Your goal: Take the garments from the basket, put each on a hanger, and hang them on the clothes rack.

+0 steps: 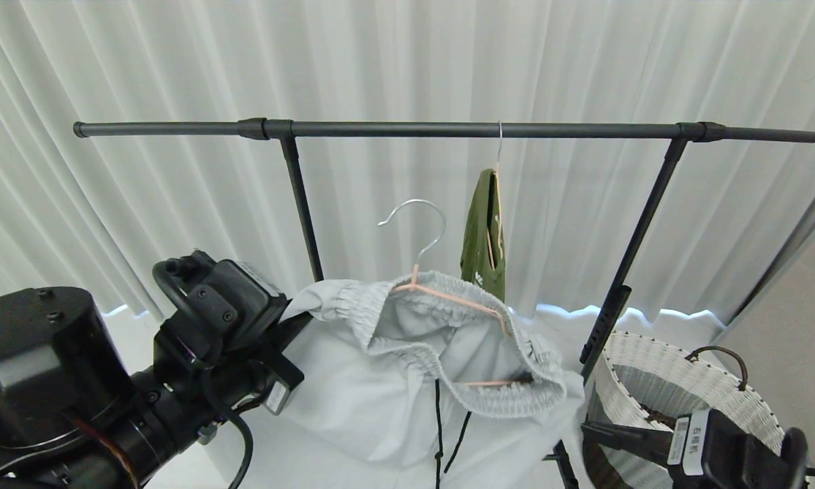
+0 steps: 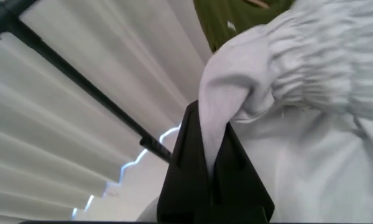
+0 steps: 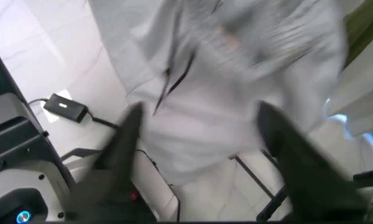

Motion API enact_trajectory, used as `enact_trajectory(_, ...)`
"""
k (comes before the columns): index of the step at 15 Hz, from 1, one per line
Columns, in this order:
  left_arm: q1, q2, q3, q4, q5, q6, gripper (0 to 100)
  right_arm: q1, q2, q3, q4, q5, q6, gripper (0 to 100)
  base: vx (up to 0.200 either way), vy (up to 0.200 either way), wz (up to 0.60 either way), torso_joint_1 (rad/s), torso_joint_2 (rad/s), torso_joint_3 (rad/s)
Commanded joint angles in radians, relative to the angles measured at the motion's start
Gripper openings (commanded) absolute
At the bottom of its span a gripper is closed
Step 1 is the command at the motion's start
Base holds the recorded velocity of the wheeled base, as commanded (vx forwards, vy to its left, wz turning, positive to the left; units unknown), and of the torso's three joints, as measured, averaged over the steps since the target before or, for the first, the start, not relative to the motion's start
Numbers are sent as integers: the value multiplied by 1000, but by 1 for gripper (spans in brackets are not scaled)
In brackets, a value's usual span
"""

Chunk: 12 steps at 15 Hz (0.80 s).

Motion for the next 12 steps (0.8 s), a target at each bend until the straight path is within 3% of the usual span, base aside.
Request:
enact_trajectory(1, -3, 2, 4, -17, -5, 0, 0, 0, -29, 27, 1, -1, 0, 100, 0, 0, 0, 0, 0, 0)
enact_trajectory(4, -12, 2, 14, -46, -25, -20, 0, -50, -53, 45, 2, -1, 0, 100, 0, 0, 0, 0, 0, 0)
enact_trajectory(7, -21, -3, 50, -63, -113, -15, 0, -148, -64, 25, 27, 12, -22, 100, 0, 0, 0, 0, 0, 0)
enact_trajectory(9, -24, -3, 62, -69, -160, -12, 0, -219, -107, -36, 120, 78, -45, 100, 0, 0, 0, 0, 0, 0)
enact_trajectory(12, -67, -11, 73, -69, -205, -12, 0, -250, -191, -197, 400, 190, -49, 100, 0, 0, 0, 0, 0, 0)
